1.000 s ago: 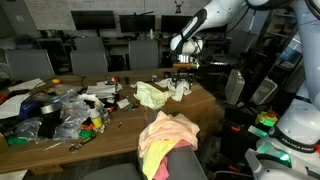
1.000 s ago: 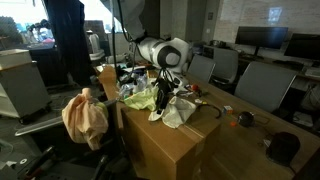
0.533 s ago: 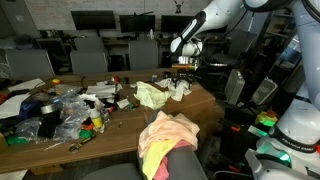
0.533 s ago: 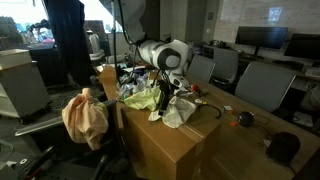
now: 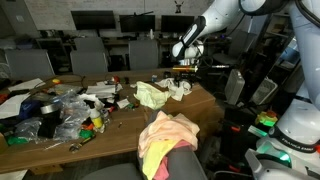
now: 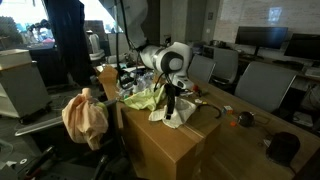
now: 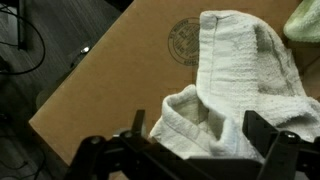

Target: Pick up all the clothes from the table and put them on the chair.

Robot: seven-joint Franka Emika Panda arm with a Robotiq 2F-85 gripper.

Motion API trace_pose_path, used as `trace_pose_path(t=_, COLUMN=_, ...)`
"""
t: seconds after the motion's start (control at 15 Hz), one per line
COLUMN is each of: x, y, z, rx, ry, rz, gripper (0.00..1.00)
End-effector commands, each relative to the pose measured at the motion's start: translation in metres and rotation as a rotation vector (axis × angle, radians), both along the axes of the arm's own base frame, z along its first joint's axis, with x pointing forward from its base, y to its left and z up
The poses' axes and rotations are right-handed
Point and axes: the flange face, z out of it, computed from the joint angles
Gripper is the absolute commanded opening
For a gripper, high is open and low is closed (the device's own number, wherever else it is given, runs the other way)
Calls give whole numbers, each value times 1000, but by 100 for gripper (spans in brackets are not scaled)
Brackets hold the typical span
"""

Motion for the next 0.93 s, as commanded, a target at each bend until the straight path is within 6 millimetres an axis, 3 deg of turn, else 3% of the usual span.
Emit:
trace_pose_path(t=0.0, x=9, y=-5, z=5, rx=-70, ry=-10, rz=-21, gripper=100)
trace_pose_path(t=0.53, x=29, y=-8, z=21, rx=-113, ry=-82, rz=-43, gripper=100)
trace_pose_path(t=0.87, x=31, y=-9, z=15, rx=-110, ry=-89, rz=-48, gripper=100)
